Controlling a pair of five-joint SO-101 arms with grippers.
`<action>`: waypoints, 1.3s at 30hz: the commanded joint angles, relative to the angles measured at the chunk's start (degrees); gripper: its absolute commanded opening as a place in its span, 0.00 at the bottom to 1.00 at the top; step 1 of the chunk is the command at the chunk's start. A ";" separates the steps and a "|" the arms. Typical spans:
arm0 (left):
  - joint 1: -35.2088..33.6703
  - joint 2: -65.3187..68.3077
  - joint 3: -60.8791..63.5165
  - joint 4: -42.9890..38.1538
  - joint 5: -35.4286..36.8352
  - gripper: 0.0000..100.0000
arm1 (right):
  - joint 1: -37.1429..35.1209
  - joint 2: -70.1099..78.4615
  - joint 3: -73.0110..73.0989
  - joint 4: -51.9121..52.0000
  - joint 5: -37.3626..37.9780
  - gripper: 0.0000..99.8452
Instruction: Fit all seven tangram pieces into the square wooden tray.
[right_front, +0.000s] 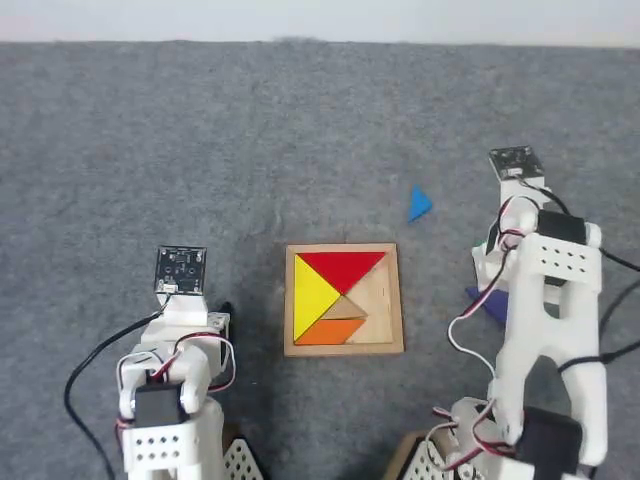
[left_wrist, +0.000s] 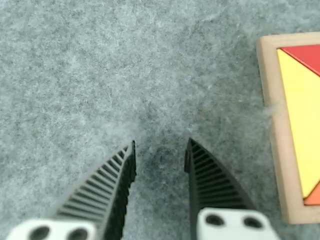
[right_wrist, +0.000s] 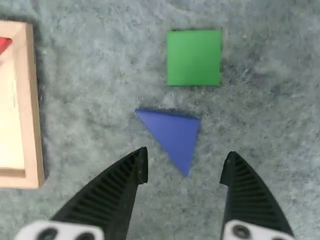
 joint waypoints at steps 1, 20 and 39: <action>0.35 -0.62 -0.66 0.35 -0.53 0.15 | 0.13 0.75 -3.25 -2.86 -1.05 0.25; 0.35 -0.62 -0.66 0.35 -0.53 0.15 | -4.70 31.60 -36.84 2.95 -0.62 0.25; 0.35 -0.62 -0.66 0.35 -0.53 0.15 | -5.23 39.16 -37.45 6.73 2.55 0.26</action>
